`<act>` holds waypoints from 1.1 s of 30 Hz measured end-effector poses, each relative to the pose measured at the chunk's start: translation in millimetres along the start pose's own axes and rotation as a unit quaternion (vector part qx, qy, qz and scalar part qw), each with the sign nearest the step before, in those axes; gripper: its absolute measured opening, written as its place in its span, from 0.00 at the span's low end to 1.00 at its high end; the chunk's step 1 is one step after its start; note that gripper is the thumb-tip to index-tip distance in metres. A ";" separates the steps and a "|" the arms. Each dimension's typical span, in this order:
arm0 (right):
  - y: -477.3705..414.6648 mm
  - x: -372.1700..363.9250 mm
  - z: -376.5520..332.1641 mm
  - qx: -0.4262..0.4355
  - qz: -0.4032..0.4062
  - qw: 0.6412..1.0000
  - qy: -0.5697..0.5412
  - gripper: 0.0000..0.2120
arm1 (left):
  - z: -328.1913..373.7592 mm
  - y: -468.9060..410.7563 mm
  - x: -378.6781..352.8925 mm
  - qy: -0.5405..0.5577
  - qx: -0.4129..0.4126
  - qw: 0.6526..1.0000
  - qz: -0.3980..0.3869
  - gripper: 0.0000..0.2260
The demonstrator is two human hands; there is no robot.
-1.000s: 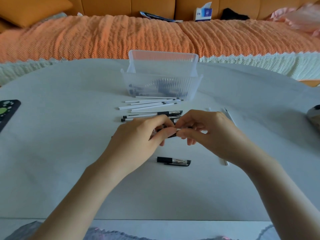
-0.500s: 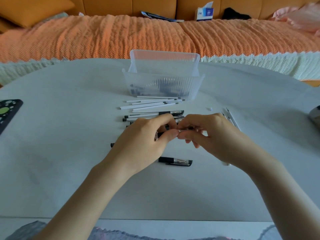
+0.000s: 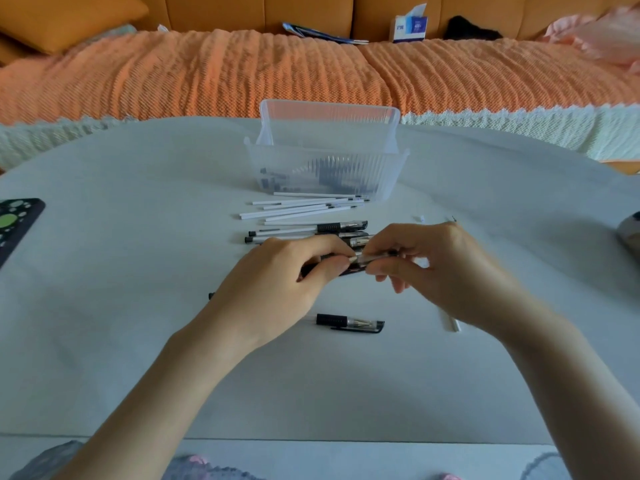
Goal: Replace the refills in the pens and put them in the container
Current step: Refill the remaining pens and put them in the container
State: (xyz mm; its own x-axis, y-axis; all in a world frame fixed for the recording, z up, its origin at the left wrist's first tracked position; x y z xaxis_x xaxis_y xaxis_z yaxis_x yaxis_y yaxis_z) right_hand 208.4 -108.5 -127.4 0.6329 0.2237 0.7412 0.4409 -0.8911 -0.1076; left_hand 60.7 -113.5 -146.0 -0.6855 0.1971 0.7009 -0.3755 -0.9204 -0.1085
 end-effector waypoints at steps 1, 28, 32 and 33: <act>0.4 -2.8 1.4 -0.007 -0.012 1.000 0.001 0.02 | -0.4 0.6 -0.8 -0.010 -0.004 1.000 0.001 0.06; -4.4 -1.7 2.5 -0.006 0.048 0.999 0.007 0.10 | -3.5 -0.6 -1.0 -0.066 -0.019 0.998 -0.006 0.06; -5.8 -11.5 -2.1 -0.011 0.022 0.999 0.020 0.05 | 1.0 -2.1 -0.6 -0.053 -0.042 0.998 0.010 0.06; -6.1 -12.1 -2.2 -0.010 0.025 0.999 0.028 0.04 | 2.2 -2.7 -0.7 -0.052 -0.051 0.997 0.013 0.06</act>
State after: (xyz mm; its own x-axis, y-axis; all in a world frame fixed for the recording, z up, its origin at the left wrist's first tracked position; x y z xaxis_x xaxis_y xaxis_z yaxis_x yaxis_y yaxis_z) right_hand 196.6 -106.7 -134.3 0.6170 0.1571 0.7711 0.3961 -0.9087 -0.1318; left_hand 63.6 -111.9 -144.6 -0.6297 0.1335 0.7652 -0.4235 -0.8848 -0.1942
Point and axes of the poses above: each hand's wrist, its own y-axis away from the middle knuckle, its own x-axis out of the back of the hand, z = x × y, the point moved 7 cm from there along -y, towards the middle knuckle, and after that the axes turned 2 degrees about -z, right-handed, at the moved point
